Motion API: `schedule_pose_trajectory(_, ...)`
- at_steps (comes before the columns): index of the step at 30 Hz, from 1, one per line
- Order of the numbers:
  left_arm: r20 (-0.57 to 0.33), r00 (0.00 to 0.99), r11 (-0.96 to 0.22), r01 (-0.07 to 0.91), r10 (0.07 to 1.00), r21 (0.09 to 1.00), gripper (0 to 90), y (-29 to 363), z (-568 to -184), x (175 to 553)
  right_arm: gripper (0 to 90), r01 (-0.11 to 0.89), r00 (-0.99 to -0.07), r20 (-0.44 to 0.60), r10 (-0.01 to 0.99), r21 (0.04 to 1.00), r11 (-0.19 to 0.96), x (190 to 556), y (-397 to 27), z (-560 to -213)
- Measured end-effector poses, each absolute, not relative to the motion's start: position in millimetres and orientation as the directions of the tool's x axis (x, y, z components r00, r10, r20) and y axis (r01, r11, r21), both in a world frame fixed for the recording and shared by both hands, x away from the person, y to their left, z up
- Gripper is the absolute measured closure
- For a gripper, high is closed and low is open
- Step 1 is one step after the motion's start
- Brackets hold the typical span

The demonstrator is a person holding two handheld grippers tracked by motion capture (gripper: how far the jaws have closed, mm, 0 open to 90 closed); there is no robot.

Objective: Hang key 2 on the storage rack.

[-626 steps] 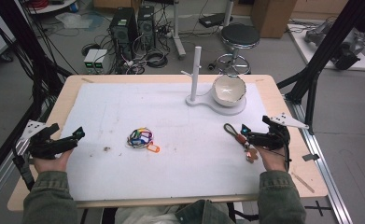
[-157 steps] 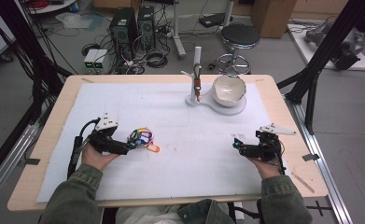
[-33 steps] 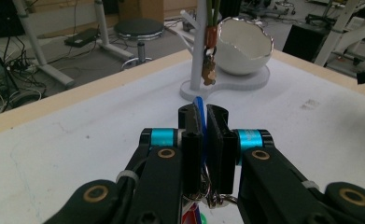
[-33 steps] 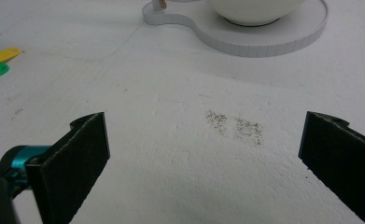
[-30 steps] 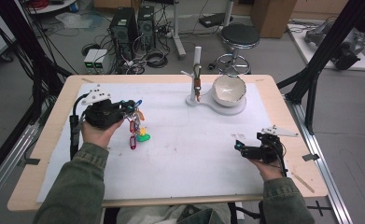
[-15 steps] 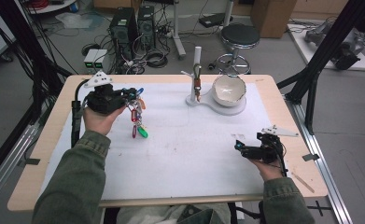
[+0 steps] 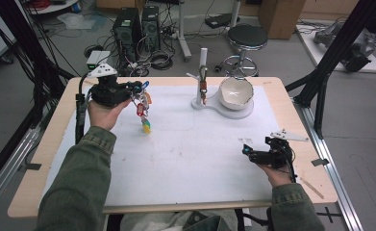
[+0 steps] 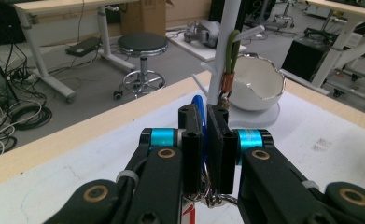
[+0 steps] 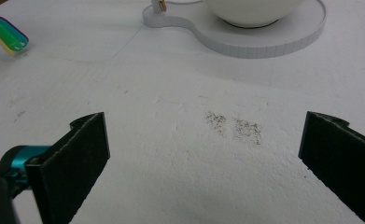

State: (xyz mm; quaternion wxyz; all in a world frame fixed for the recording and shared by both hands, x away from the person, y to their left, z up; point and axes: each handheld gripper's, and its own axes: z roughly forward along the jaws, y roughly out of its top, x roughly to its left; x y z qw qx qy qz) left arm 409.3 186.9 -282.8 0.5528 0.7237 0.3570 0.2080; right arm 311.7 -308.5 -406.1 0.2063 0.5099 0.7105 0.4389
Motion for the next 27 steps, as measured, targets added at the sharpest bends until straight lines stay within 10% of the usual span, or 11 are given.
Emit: schedule_pose_trajectory(27,-0.076,0.664,-0.149,0.275,0.744,0.95,84.5,147,-250,471,1.0,0.462,-0.353,0.114,0.929,0.884,0.067,303,-313,-399)
